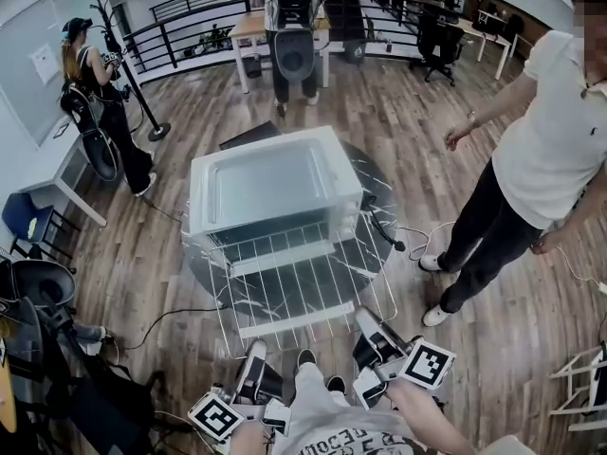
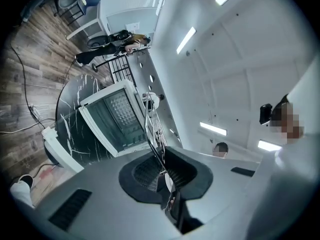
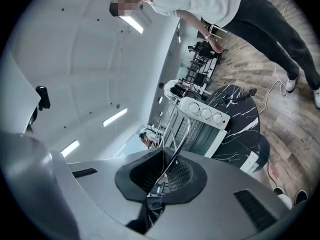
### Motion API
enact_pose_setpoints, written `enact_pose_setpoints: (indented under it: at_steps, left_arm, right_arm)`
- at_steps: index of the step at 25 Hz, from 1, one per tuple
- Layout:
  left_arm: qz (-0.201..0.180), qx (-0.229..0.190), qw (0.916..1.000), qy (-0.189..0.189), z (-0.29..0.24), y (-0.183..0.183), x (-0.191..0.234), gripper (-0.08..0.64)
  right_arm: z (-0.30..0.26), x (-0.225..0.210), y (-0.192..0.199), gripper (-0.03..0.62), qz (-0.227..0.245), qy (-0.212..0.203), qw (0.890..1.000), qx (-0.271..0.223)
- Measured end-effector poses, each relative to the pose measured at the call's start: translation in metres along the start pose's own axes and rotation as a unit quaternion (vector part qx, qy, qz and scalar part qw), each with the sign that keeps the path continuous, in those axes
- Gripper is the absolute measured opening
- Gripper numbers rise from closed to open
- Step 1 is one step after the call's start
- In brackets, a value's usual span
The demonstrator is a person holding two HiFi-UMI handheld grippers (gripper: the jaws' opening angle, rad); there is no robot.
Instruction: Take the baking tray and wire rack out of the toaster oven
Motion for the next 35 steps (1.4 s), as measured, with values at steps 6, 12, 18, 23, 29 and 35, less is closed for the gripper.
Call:
enact_pose_setpoints:
  at_steps: [6,12,18,23,29,35]
  left_arm:
    - [0.0,0.0,1.0,0.003,-0.016,-0.017,0.0,0.017]
    - [-0.002,0.002,1.0,0.0,-0.037,-0.035,0.01,0.017]
    - [0.004,0.003,1.0,-0.006,-0.057,-0.056,0.014,0.017]
    - [0.016,0.007,0.9997,-0.018,-0.072,-0.068,0.022,0.017]
    - [0.028,0.015,0.9991,-0.027,-0.085,-0.083,0.032,0.017]
    - [0.037,0.019,0.9986,-0.033,-0.097,-0.098,0.037,0.017]
  right_arm:
    - [-0.019,0.005,-0.012,0.005,0.003,-0.003,1.0,-0.001]
    - [-0.045,0.0,-0.023,0.005,0.005,0.0,1.0,-0.001]
    - [-0.073,-0.001,-0.036,0.005,0.004,0.004,1.0,0.003]
    - [-0.092,-0.007,-0.043,0.005,-0.008,0.017,1.0,0.007]
    - [-0.11,-0.013,-0.047,0.005,-0.01,0.036,0.999,0.011]
    - [-0.127,-0.016,-0.051,0.005,-0.024,0.051,0.998,0.012]
Point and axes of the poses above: the fingertips, and each gripper's own axes: z backward along the fingers, x to its left, y out of its underside, the point moved 6 cm from there along z, backward along the fingers, and after that the axes turned 4 degrees about x, right-handed, at the moved point
